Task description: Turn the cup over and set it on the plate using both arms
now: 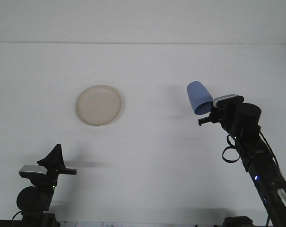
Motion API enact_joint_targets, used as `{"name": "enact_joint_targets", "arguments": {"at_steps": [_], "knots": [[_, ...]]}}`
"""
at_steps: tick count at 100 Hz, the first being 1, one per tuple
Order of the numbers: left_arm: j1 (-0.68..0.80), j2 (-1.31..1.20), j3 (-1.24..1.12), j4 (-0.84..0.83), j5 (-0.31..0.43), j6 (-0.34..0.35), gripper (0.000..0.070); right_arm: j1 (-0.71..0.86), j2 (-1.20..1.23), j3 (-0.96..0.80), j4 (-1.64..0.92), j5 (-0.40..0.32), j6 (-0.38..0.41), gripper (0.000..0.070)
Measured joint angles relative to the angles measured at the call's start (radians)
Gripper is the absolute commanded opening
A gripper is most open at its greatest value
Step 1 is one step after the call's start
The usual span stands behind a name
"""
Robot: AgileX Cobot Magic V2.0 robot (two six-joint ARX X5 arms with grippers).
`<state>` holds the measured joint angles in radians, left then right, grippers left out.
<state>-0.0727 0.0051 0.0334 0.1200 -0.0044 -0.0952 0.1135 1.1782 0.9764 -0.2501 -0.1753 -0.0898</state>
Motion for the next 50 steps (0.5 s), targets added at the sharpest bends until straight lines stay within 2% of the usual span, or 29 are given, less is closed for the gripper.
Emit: {"name": "enact_joint_targets", "arguments": {"at_steps": [17, 28, 40, 50], "knots": [[0.0, 0.0, 0.0, 0.0, 0.0, 0.0, 0.0012, 0.217, 0.021, 0.288, -0.529, 0.09, -0.01, 0.0], [0.0, 0.0, 0.0, 0.0, 0.0, 0.0, 0.0012, 0.357, 0.063, 0.424, -0.755, 0.168, -0.011, 0.0], [0.0, 0.0, 0.0, 0.0, 0.0, 0.0, 0.0012, 0.49, 0.11, 0.497, -0.924, 0.242, -0.008, 0.0], [0.0, 0.0, 0.0, 0.0, 0.0, 0.0, 0.0012, 0.569, 0.167, 0.498, -1.055, 0.25, 0.001, 0.0]]}}
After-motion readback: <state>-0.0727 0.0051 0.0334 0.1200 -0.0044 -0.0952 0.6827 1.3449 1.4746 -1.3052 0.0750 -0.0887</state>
